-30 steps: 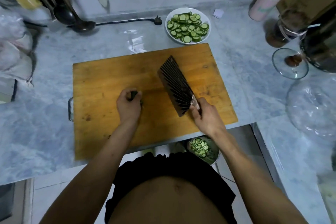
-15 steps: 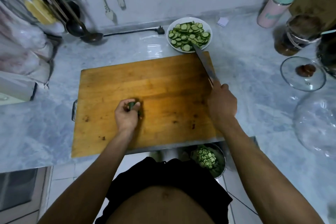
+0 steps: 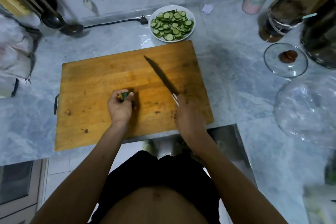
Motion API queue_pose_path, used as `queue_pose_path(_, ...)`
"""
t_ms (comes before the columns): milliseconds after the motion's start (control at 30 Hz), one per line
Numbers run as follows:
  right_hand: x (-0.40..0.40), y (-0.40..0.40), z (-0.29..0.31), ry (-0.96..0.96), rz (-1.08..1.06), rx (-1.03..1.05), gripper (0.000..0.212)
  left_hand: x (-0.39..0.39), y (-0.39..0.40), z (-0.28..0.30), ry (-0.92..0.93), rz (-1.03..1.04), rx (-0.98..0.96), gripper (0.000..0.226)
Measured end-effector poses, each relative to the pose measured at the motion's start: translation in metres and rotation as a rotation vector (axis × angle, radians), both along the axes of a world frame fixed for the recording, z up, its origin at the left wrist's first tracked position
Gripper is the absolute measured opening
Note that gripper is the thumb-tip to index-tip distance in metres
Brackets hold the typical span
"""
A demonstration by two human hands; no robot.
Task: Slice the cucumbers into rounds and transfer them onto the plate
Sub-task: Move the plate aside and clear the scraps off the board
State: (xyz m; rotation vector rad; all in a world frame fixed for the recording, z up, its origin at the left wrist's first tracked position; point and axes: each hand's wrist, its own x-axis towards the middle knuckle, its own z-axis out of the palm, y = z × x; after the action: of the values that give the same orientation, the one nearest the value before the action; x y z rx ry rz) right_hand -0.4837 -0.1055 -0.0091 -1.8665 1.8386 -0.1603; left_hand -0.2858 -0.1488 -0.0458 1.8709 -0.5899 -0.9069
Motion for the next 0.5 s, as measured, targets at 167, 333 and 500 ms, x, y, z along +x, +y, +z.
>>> queue_pose_path(167,-0.039,-0.007,-0.008,0.182,-0.197,0.001,0.047,-0.003,0.012,-0.003,0.01,0.02,-0.009,0.012)
queue_pose_path(333,-0.011,0.015,-0.017,0.241,-0.087,0.057,0.048,0.002,0.016,-0.001,0.029,0.017,-0.009,0.014)
queue_pose_path(500,0.039,0.047,-0.016,0.147,0.069,0.099,0.045,0.015,0.018,-0.002,0.042,0.011,-0.034,0.014)
